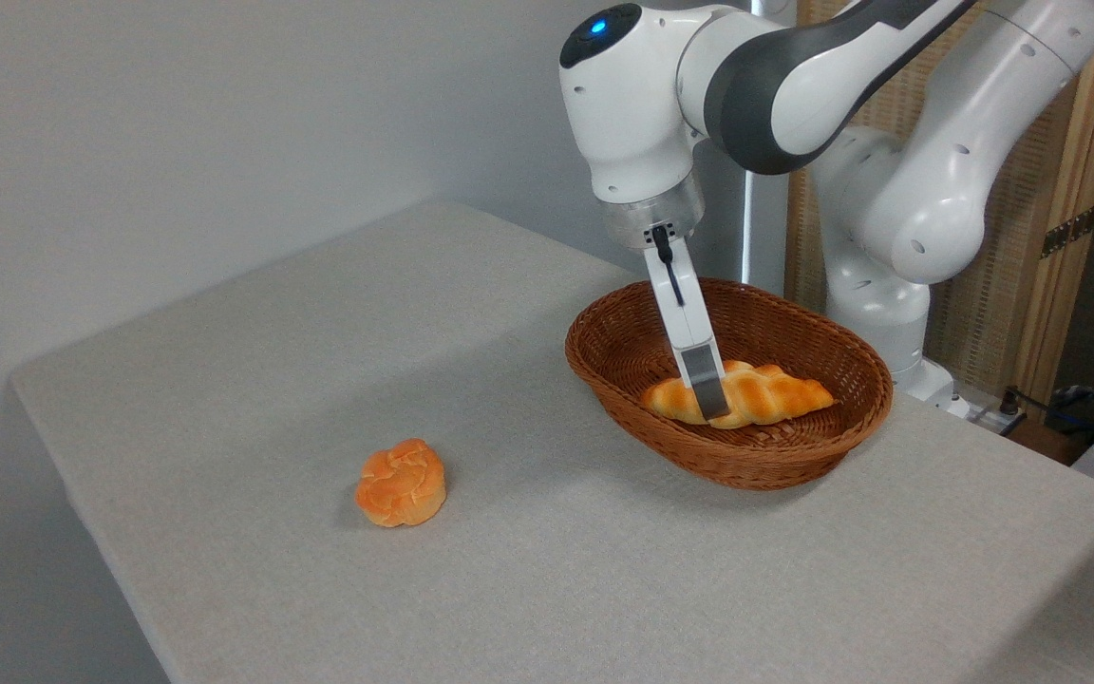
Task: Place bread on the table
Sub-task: 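Lower the gripper onto the braided roll and close on it, then lift the braided roll out of the basket and carry it beside the orange bun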
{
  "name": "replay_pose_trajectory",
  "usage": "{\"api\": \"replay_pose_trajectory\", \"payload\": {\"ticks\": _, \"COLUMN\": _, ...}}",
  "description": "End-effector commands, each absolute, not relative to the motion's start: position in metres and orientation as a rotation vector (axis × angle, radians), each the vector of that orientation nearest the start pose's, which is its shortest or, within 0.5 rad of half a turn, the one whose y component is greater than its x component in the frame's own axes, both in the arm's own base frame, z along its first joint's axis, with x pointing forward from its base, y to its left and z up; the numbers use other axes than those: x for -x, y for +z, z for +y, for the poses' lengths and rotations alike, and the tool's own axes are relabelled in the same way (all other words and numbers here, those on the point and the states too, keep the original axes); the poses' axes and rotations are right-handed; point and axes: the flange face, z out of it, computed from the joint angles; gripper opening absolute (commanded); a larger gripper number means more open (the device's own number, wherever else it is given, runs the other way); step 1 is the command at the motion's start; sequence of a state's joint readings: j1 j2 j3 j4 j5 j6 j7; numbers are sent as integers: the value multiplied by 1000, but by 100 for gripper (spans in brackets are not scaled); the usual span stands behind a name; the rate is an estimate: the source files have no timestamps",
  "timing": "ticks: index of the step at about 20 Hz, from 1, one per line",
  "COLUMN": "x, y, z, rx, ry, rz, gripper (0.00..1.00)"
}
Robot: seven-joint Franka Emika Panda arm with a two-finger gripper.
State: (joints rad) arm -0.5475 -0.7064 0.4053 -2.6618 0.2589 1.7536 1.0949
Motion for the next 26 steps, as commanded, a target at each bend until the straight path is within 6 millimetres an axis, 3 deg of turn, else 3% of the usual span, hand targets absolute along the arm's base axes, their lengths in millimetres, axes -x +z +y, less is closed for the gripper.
{"api": "replay_pose_trajectory", "payload": {"ticks": 1, "x": -319, "y": 424, "z": -25, "rx": 2373, "ry": 322, "rz": 2187, "gripper": 38}}
{"api": "replay_pose_trajectory", "payload": {"ticks": 8, "x": -320, "y": 436, "z": -21, "rx": 2365, "ry": 343, "rz": 2199, "gripper": 28}}
{"api": "replay_pose_trajectory", "payload": {"ticks": 12, "x": -331, "y": 465, "z": -18, "rx": 2372, "ry": 282, "rz": 2182, "gripper": 27}}
{"api": "replay_pose_trajectory", "payload": {"ticks": 17, "x": -343, "y": 485, "z": -37, "rx": 2308, "ry": 330, "rz": 2227, "gripper": 20}}
{"api": "replay_pose_trajectory", "payload": {"ticks": 20, "x": -359, "y": 493, "z": -43, "rx": 2302, "ry": 395, "rz": 2219, "gripper": 20}}
{"api": "replay_pose_trajectory", "payload": {"ticks": 26, "x": -420, "y": 533, "z": -56, "rx": 2508, "ry": 262, "rz": 2104, "gripper": 21}}
